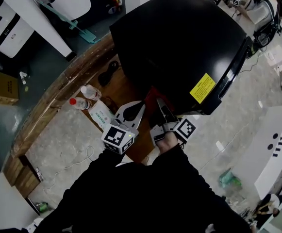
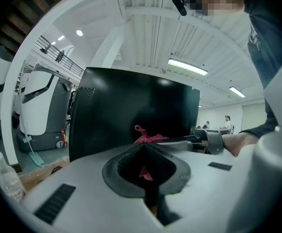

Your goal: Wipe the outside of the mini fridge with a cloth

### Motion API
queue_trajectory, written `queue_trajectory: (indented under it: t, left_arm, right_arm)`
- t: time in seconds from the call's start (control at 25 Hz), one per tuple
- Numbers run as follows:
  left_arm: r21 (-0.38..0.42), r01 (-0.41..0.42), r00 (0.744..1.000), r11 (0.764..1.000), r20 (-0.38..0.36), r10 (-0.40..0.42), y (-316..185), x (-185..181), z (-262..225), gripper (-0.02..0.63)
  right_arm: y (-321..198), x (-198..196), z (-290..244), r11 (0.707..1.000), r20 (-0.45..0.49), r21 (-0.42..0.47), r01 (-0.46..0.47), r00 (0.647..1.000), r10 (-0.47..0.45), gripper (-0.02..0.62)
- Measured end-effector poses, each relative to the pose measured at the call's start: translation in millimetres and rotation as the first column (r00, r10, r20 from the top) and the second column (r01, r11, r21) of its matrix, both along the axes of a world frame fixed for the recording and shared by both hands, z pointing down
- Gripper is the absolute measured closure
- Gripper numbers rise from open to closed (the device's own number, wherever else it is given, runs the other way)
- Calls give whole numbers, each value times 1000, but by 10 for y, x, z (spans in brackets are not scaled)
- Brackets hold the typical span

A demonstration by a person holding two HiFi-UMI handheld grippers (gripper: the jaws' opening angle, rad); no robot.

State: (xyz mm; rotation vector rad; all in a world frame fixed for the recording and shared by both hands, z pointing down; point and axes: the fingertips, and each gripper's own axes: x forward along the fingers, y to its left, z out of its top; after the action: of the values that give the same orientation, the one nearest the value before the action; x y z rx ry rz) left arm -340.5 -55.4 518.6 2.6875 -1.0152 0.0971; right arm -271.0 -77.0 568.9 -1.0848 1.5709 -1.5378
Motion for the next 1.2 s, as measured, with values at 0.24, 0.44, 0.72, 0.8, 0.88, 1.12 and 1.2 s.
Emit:
queue_trajectory:
  t: [0.24,0.44,0.72,0.8,0.88,1.12,1.2]
  left_arm:
    - [-55,13,998,998,63,-10,-76,-30,521,601]
    - [-118,20,993,993,119,-5,-113,-62,1082,601]
    - [-273,26,978,962,205,32,-76,-16,1985,601]
    - [-312,25,972,950,228,50,-38,-15,2183,601]
    - [-348,25,973,937,225,57,-20,-1,2310,601]
    - [-349,22,980,937,192,48,48,42,2224,601]
    - [-333,9,981,943,184,56,109,55,2128,601]
  right_arm:
    - [2,-4,639,998,-46,-66,-5,999,2,471]
    - [-6,-63,1187,992,-50,-123,-10,999,4,472]
    - [16,-24,1921,973,-65,-224,-49,997,35,472]
    - [27,-18,2114,967,-75,-250,-48,997,30,472]
    - [28,-9,2283,960,-86,-276,-50,996,27,472]
    - [75,44,2658,943,-124,-325,-70,992,31,472]
    - [122,40,2644,949,-137,-309,-63,990,21,472]
